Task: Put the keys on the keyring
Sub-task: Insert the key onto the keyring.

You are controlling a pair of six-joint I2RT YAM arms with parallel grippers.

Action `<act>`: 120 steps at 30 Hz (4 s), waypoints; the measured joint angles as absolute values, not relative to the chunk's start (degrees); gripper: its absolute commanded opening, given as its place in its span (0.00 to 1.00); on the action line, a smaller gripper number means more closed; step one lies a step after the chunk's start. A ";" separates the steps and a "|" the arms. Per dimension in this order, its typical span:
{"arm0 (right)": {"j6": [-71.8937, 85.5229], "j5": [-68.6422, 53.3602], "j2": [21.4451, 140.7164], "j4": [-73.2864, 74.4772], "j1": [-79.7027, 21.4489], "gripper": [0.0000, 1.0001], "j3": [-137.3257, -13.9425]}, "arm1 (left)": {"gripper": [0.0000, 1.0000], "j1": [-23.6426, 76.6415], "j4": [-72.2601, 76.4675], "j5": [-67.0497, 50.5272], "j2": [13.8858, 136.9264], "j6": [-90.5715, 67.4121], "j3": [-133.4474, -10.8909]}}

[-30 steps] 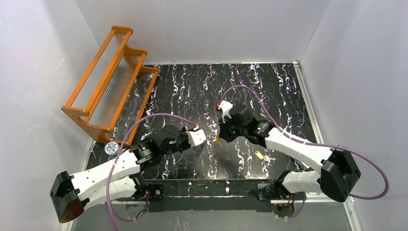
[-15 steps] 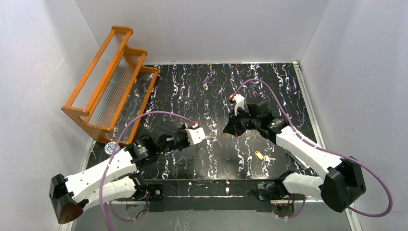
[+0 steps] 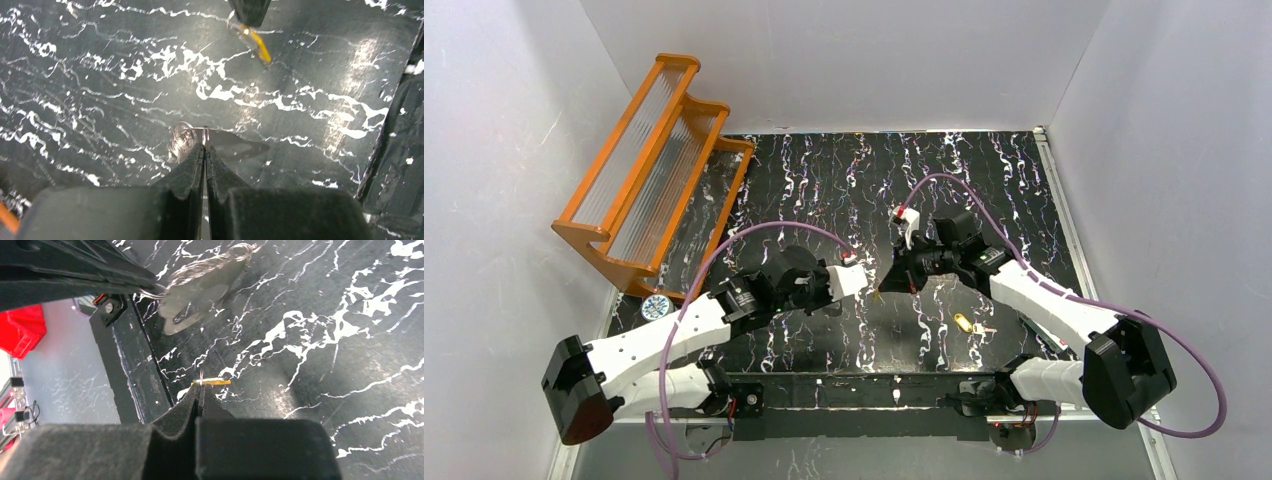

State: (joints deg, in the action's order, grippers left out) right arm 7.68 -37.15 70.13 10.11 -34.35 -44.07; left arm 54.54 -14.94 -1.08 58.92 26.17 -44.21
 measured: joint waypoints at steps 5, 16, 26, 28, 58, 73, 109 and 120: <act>7.44 -42.57 70.15 7.01 -34.24 0.01 -41.56 | 0.00 54.59 -1.54 -5.58 59.11 25.10 -37.17; 6.33 -53.36 70.13 -0.25 -34.20 0.01 -37.69 | 0.00 54.72 13.28 -12.43 58.63 22.90 -28.47; 5.82 -53.89 71.53 -1.76 -35.66 0.01 -37.69 | 0.00 54.72 15.18 -14.24 57.65 20.78 -28.47; 5.96 -52.93 71.83 -1.89 -36.23 0.01 -37.69 | 0.00 54.72 15.20 -14.48 57.65 20.53 -28.47; 3.01 -35.68 72.25 2.22 -45.32 0.01 -43.70 | 0.00 54.54 13.52 -13.80 57.67 18.44 -28.47; 2.57 -26.68 71.24 6.70 -45.89 0.01 -43.72 | 0.00 54.57 15.11 -13.47 57.30 17.89 -28.47; 1.89 -27.31 63.37 2.35 -45.76 0.35 -40.14 | 0.00 54.59 16.36 -14.00 50.65 19.81 -26.48; 0.51 -26.15 54.65 -4.51 -45.76 0.41 -34.35 | 0.00 54.59 19.38 -14.61 48.29 20.78 -23.05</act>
State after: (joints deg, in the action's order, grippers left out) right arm 0.51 -26.15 54.65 -4.51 -45.76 -34.35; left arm 54.59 19.38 -14.61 48.29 20.78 -23.05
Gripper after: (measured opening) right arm 0.405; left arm 0.009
